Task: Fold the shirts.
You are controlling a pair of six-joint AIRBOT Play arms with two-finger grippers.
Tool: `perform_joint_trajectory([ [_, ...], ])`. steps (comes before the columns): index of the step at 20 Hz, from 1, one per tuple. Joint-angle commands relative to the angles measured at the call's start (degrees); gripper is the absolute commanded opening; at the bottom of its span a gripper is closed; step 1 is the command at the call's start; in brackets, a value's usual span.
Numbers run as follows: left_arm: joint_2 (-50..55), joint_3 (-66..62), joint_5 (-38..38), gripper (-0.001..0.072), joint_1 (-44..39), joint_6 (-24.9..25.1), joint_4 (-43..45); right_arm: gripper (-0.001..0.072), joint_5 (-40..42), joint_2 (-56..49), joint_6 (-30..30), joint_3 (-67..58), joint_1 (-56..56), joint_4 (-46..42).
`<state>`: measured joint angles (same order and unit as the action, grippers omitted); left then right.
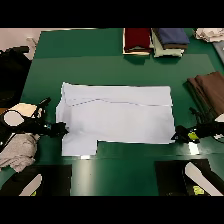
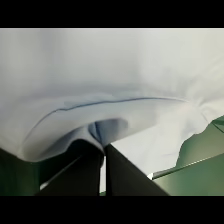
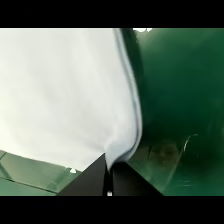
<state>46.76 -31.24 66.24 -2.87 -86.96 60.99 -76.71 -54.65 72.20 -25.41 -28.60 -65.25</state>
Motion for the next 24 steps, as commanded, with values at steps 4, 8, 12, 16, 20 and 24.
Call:
perform_joint_trajectory([
  [4,-1.36,-2.64,4.57,0.0021,-0.02,0.2,4.98,0.0017,-2.32,7.56,1.14,-3.87,9.01,-1.03],
  [8,-13.09,-2.8,13.62,0.002,0.0,-2.67,8.94,0.0017,-8.44,13.0,5.25,-12.44,14.16,-9.88],
  [12,-20.96,-3.1,25.83,0.0021,0.0,-3.72,6.73,0.0017,-13.51,18.58,7.76,-16.61,17.2,-16.2],
  [16,-17.86,-6.29,22.1,0.0021,0.0,-2.62,6.73,0.0017,-12.22,17.55,8.37,-19.71,17.46,-17.03],
  [20,-6.84,-11.43,10.82,0.0023,0.0,1.6,8.68,0.0018,-7.65,6.64,8.33,-25.18,17.46,-16.87],
  [24,9.07,-17.94,-0.35,0.0024,0.0,6.93,8.85,0.0017,-3.67,-7.41,8.31,-33.59,17.46,-15.26],
])
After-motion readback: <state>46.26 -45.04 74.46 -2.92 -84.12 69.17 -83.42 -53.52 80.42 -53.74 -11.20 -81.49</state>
